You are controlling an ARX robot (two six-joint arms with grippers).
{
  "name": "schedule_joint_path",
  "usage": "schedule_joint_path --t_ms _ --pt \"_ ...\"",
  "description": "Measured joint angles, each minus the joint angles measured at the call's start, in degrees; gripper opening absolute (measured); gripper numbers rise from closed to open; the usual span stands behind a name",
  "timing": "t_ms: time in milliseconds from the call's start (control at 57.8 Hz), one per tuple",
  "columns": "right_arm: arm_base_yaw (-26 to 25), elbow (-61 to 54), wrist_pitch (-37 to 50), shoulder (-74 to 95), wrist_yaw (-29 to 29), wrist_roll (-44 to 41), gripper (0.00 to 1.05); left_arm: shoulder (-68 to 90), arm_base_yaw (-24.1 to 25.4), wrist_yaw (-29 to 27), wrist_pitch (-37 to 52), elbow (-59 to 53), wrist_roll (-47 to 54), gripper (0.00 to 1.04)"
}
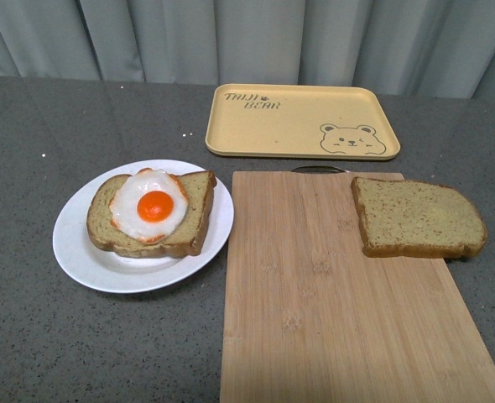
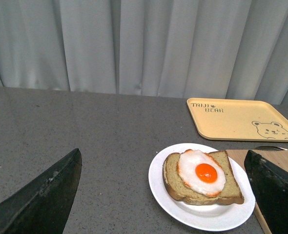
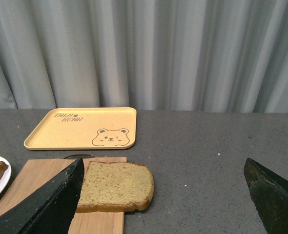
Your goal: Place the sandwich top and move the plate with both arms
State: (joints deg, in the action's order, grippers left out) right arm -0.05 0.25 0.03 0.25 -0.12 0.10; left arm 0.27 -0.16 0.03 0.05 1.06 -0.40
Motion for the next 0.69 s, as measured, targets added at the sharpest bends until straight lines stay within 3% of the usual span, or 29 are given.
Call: schedule_joint_path --t_ms 693 --pt "0.0 0.0 0.0 0.0 0.0 0.0 0.95 0.0 0.0 0.0 0.0 0.0 0.0 0.98"
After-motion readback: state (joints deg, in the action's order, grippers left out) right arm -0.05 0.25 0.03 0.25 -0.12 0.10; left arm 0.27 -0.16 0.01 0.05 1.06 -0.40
